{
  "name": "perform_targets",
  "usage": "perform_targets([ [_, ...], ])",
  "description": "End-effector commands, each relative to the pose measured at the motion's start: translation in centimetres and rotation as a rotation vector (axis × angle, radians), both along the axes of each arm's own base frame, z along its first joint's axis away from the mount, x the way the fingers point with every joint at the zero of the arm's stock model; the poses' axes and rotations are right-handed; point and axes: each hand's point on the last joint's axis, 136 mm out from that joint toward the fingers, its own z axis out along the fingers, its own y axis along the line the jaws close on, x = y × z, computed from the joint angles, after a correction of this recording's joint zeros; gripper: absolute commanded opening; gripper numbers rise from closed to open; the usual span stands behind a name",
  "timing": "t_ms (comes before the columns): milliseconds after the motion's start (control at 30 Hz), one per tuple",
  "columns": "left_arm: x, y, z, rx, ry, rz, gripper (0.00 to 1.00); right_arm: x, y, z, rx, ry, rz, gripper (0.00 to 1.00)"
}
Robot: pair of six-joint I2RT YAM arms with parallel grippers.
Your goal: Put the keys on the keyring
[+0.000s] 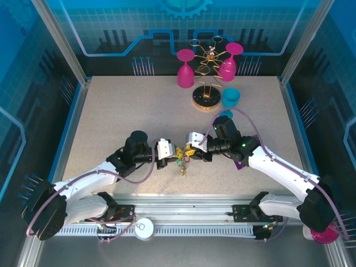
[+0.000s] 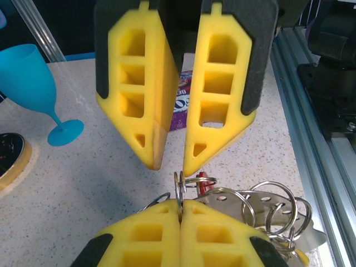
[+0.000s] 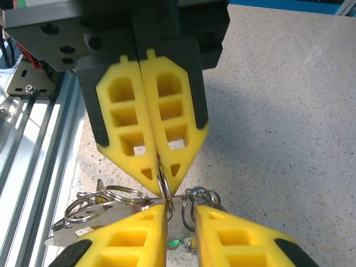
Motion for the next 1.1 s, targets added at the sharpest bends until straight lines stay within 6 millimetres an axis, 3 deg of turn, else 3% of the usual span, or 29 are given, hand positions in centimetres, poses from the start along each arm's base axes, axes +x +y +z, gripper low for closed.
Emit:
perform_targets([
  [0,-0.6,-0.3,2.2,-0.062,-0.096,-0.041,0.0,0.1,0.3,0.7,0.067,0.03,-0.015,0.22],
  [467,-1.2,-0.5,2.7,-0.1,-0.087,-0.071,0.0,-0.2,1.4,1.1,0.142,0.047,0.038,0.2],
  [633,-1.0,-0.5,2.5,-0.097,-0.071,-0.062,0.0,-0.6,1.7,1.4,0.159,0.037,0.08,0.0],
  [800,-0.3,0.0,2.1,-0.042,-0.078,-0.014,0.15,-0.8,0.9,0.5,0.054,0.02,0.073,0.0],
  [867,-0.1,0.1,1.9,-0.005,-0.082,-0.008,0.15,-1.0,0.5,-0.4,-0.01,0.019,0.069,0.0],
  [1067,0.2,0.0,1.6,0.05,-0.067,-0.014,0.14,-0.7,0.7,0.4,-0.089,-0.037,0.067,0.0],
])
